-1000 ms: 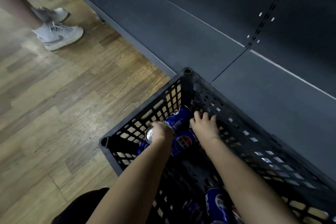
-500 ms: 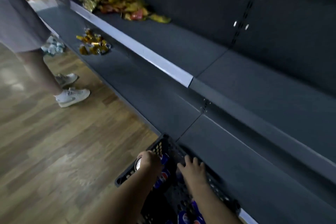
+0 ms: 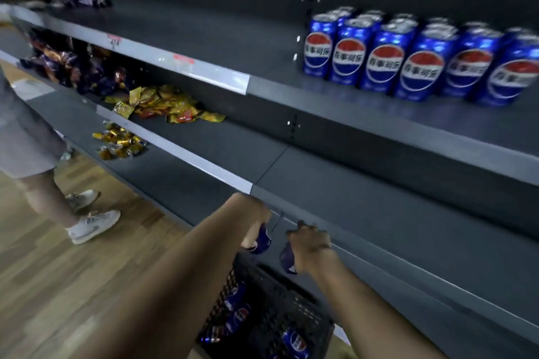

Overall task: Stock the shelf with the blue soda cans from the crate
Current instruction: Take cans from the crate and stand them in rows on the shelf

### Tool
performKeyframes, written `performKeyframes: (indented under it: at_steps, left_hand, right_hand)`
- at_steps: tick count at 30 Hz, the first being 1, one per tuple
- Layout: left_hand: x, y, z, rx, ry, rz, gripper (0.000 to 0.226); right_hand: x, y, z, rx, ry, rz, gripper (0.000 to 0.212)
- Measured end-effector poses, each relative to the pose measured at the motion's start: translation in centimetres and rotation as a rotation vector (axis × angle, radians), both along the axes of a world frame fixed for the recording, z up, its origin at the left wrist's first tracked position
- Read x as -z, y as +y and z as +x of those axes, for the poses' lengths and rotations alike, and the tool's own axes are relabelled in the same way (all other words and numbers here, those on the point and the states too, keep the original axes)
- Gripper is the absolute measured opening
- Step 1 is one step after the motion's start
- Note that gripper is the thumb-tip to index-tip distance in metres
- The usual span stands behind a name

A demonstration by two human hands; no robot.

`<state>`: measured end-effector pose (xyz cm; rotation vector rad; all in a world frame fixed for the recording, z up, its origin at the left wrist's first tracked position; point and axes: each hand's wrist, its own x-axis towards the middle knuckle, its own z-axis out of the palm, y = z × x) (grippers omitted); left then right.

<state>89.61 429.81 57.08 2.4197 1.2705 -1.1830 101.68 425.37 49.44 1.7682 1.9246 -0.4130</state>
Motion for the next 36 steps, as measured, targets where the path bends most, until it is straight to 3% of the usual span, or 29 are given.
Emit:
performKeyframes:
  at_steps: [6,9,17,24,36]
  left_hand:
    - [-7.8,0.4,4.7,0.122,0.038,0.062,0.067]
    - [-11.4,0.9,6.7,0.165,-0.041,0.102,0.066]
    - [-21.7,1.4,11.0,0.232,-0.281,0.109,0.063]
    - [-25.1,2.3,13.5,0.182,-0.637,0.103,0.040]
    - [-26.6,5.0,18.7,0.039,-0.665,0.043,0.036]
  right_hand:
    - [-11.4,0.5,3.1,0.105,-0.018,-0.018,0.064]
    - [-16.9,0.0,5.0,0.176,-0.026,-0.033,0.065]
    - [-27.5,-2.7,9.8,0.375,0.029,0.185,0.071]
    - [-31.1,-4.1,11.1,0.416,0.037,0.293,0.058]
    - [-34.2,0.2,17.7,0.425,-0.024,0.362,0.067]
